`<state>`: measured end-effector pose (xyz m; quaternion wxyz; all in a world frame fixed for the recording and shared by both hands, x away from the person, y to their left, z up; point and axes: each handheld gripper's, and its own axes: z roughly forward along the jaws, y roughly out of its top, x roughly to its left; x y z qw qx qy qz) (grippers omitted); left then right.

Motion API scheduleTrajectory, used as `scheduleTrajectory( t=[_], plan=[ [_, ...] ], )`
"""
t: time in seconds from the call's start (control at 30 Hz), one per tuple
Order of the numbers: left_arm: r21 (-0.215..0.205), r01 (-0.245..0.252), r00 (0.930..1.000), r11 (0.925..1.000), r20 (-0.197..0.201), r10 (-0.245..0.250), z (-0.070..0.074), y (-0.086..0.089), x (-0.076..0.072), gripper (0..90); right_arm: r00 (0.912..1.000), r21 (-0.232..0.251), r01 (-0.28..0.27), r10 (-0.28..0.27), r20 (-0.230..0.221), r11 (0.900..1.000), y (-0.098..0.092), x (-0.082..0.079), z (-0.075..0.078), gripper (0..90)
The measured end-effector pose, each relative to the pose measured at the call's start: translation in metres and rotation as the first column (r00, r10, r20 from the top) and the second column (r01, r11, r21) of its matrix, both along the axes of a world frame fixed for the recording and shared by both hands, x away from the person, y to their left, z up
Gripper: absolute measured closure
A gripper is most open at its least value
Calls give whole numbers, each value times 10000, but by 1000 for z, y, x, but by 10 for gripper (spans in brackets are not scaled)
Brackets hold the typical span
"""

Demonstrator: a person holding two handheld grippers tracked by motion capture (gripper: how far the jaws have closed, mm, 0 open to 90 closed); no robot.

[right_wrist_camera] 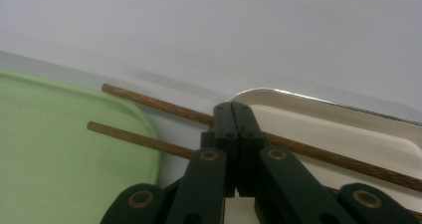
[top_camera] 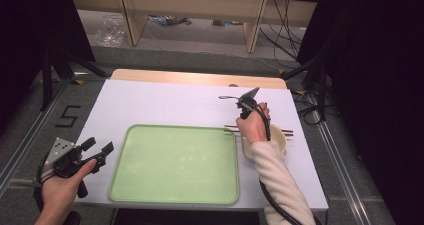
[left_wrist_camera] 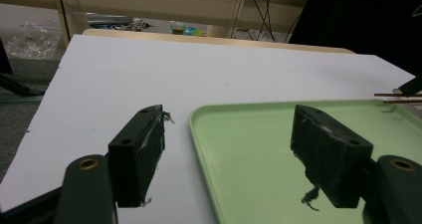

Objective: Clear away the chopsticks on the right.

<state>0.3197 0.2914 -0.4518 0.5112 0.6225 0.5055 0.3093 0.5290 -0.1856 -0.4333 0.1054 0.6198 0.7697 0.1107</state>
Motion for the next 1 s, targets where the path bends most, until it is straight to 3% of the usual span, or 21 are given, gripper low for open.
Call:
scheduleTrajectory(
  t=[0.47, 0.5, 0.53, 0.6, 0.63, 0.7, 0.73, 0.77, 0.8, 0.87, 0.9, 0.97, 1.0],
  plan=[
    [-32, -4, 10000, 10000, -10, 4, 0, 0, 0, 293, 9998, 96, 164, -165, 129, 9998, 0, 0, -1, 900],
    [-54, -15, 10000, 10000, -15, 15, 0, 0, 0, 293, 9999, -62, 39, -38, 127, 10000, -1, 0, 0, 900],
    [-59, -23, 10000, 10000, -22, 23, 0, 0, 0, 293, 9999, 225, -56, 55, 87, 9997, -2, 0, 0, 900],
    [-77, -27, 10000, 10000, -29, 27, 0, 0, 0, 293, 9998, 83, 46, -47, 198, 10000, -1, 0, 1, 900],
    [-87, -29, 10000, 10000, -33, 29, 0, 0, 0, 293, 9991, 31, -250, 248, 341, 9997, -3, 0, 2, 900],
    [81, 25, 10000, 10000, -4, -25, 0, 1, 0, 293, 9992, 140, -12, 7, 408, 9999, 0, -2, 7, 900],
    [-103, -14, 10000, 9999, -69, 13, 0, -1, 0, 293, 9980, 46, -386, 383, 495, 9992, 0, -2, 10, 878],
    [-118, -37, 10000, 9999, -38, 36, 0, 0, 0, 293, 9925, -129, -845, 853, 874, 9963, -1, -2, 10, 867],
    [-118, -37, 10000, 9999, -38, 36, 0, 0, 0, 293, 9925, -129, -845, 853, 874, 9963, -1, -2, 10, 867],
    [-217, -79, 9999, 9997, -85, 77, 0, -1, -1, 293, 9839, -369, -1352, 1386, 1131, 9901, 3, -4, 14, 809],
    [-175, -72, 10000, 9998, -68, 70, 0, 0, -1, 292, 9778, -567, -1656, 1714, 1205, 9846, 4, -5, 17, 789],
    [-144, -63, 10000, 9999, -61, 62, 0, 0, 0, 293, 9509, -1119, -2516, 2671, 1566, 9613, 7, -7, 22, 738],
    [-144, -63, 10000, 9999, -61, 62, 0, 0, 0, 293, 9509, -1119, -2516, 2671, 1566, 9613, 7, -7, 22, 738]
  ],
)
